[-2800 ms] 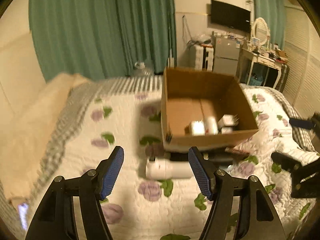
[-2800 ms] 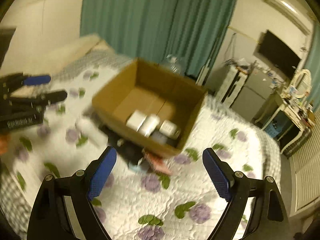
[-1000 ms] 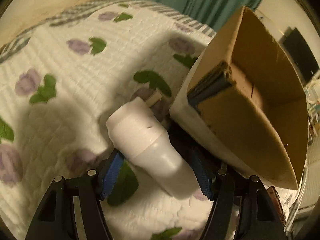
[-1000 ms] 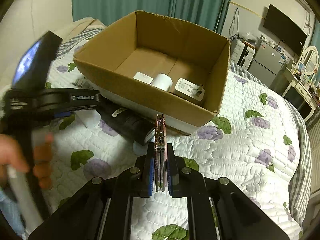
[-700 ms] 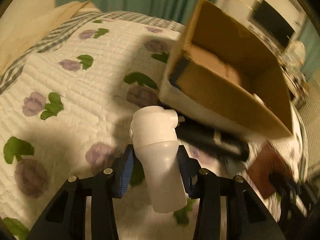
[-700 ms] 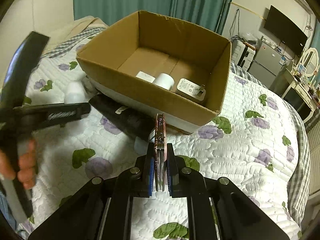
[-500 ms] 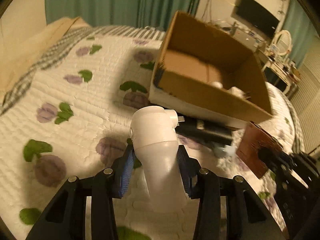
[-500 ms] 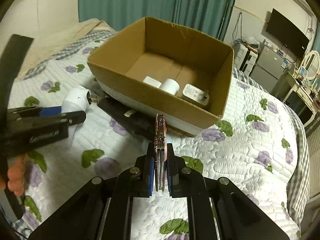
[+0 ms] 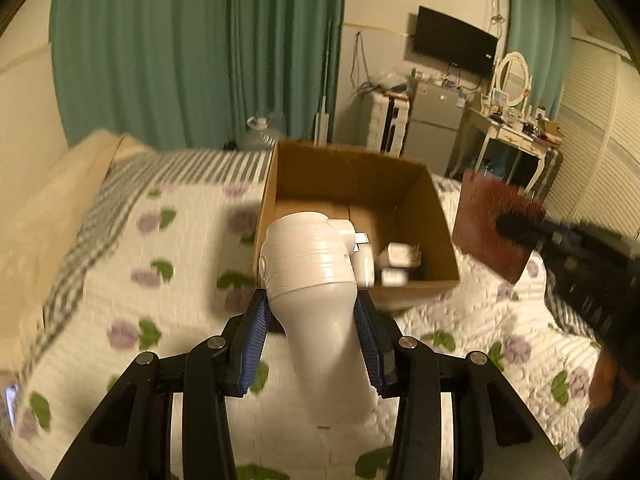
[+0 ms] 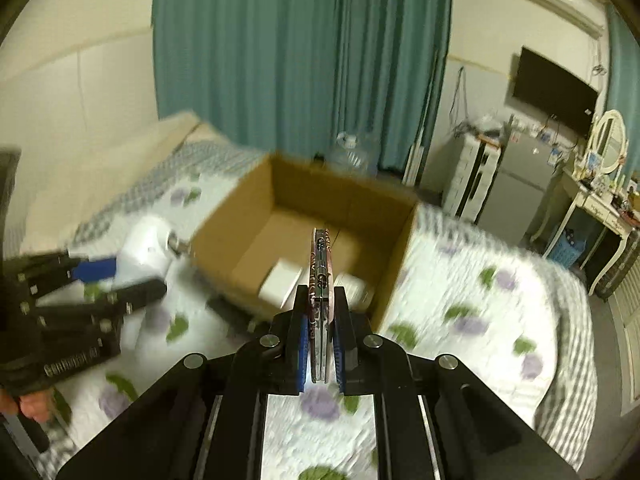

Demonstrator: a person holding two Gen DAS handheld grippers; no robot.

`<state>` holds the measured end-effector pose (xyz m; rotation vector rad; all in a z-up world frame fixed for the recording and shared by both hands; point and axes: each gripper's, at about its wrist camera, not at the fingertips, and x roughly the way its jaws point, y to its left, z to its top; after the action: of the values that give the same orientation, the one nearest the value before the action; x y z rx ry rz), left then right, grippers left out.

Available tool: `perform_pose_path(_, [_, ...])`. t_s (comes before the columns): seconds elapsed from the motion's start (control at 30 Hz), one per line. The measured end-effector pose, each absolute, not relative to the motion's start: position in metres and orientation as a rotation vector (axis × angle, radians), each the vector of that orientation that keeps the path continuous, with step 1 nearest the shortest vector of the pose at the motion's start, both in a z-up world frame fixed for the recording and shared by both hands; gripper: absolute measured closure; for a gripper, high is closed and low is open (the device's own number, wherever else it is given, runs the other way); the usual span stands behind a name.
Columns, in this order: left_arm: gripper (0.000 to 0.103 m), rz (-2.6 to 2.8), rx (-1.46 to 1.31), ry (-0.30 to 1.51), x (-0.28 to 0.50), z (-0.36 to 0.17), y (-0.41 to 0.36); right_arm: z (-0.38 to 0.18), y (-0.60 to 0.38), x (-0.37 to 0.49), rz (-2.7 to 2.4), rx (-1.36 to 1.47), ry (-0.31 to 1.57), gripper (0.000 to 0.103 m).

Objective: Organize rigid objects
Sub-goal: 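Carry the pink case and white bottle into the box and open both grippers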

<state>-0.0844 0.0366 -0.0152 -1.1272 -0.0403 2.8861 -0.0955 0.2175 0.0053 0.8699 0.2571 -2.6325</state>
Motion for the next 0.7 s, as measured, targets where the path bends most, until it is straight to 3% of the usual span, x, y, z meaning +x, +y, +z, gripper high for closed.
perform_pose_path(0.27, [0.06, 2.916, -1.092, 0.014, -0.131, -0.008, 0.041, 0.045, 0.227, -0.149, -2.675, 0.783, 0.192, 0.093])
perform_pose_path(0.7, [0.06, 2.871, -1.147, 0.069, -0.194, -0.048, 0.054, -0.048, 0.216, -0.243, -2.619, 1.006, 0.162, 0.093])
